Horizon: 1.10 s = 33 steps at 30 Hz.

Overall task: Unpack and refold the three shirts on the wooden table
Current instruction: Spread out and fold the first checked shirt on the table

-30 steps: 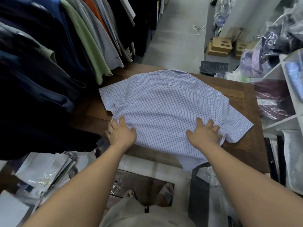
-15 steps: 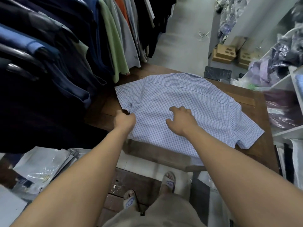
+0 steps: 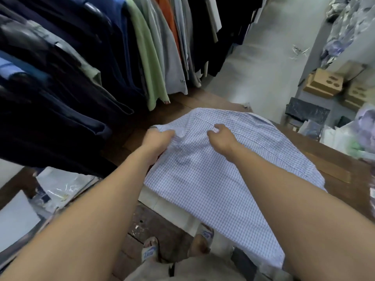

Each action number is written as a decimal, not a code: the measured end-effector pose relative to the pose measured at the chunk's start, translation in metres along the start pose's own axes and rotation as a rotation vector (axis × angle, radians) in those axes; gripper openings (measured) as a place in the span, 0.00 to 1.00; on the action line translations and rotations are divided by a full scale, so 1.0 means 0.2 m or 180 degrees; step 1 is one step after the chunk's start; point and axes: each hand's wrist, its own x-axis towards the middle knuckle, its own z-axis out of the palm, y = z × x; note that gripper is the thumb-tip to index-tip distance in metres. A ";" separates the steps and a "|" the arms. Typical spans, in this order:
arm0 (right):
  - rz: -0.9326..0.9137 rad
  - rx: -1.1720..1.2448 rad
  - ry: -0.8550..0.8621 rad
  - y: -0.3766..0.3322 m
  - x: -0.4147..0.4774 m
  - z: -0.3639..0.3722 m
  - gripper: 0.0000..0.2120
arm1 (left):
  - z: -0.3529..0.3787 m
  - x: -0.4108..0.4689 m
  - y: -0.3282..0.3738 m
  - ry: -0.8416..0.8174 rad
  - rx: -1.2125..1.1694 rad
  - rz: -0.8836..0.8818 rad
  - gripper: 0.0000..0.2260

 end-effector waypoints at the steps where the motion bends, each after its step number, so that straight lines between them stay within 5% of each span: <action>1: 0.0142 0.0272 0.0012 -0.03 0.03 0.00 0.25 | 0.01 -0.02 0.01 -0.0087 0.0019 0.0151 0.14; 4: 0.0624 0.0746 0.0024 -0.10 0.10 -0.03 0.29 | 0.02 -0.11 0.04 -0.0572 0.0136 0.0861 0.05; 7: 0.0906 0.1496 -0.0391 -0.16 0.13 -0.06 0.38 | 0.06 -0.19 0.06 -0.0934 0.0272 0.1488 0.14; 10: 0.0958 0.2152 -0.0655 -0.19 0.15 -0.09 0.39 | 0.15 -0.24 0.05 -0.1481 0.0853 0.1435 0.04; 15: 0.1144 0.2344 -0.0911 -0.07 0.28 -0.10 0.54 | 0.30 -0.30 0.01 -0.1907 0.1745 0.1503 0.10; 21: 0.0733 0.1748 -0.0013 0.00 0.14 -0.13 0.14 | 0.39 -0.31 -0.03 -0.1841 0.2424 0.2017 0.08; 26: 0.0471 0.1204 0.0318 0.02 0.12 -0.14 0.07 | 0.41 -0.30 -0.03 -0.2095 0.1744 0.1220 0.11; 29: 0.0332 0.0876 0.0651 0.04 0.10 -0.17 0.20 | 0.40 -0.30 -0.02 -0.1723 0.1188 0.0931 0.18; 33: -0.0020 -0.0119 0.1056 0.11 0.07 -0.25 0.25 | 0.34 -0.22 -0.13 -0.0283 0.2146 0.1189 0.10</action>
